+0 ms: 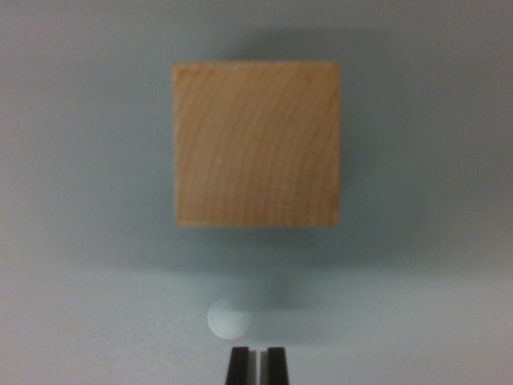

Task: Push wooden cube

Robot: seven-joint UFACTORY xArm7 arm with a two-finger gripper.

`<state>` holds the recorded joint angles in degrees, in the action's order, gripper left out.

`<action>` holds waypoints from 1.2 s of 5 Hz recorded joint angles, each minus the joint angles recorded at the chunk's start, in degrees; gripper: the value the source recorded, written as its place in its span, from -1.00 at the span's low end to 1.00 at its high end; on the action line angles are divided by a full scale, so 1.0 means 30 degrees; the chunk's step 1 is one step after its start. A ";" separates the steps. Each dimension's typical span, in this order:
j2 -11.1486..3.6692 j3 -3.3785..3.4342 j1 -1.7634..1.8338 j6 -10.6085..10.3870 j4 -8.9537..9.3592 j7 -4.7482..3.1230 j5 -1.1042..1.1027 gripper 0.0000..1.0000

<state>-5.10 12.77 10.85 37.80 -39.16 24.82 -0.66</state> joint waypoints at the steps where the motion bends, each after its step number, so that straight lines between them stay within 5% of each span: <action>1: 0.0000 0.0000 0.0000 0.0000 0.0000 0.0000 0.0000 -1.00; 6: -0.0102 0.0152 0.0115 -0.0728 0.0684 0.0347 -0.0043 -1.00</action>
<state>-5.41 13.23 11.20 35.61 -37.11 25.86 -0.79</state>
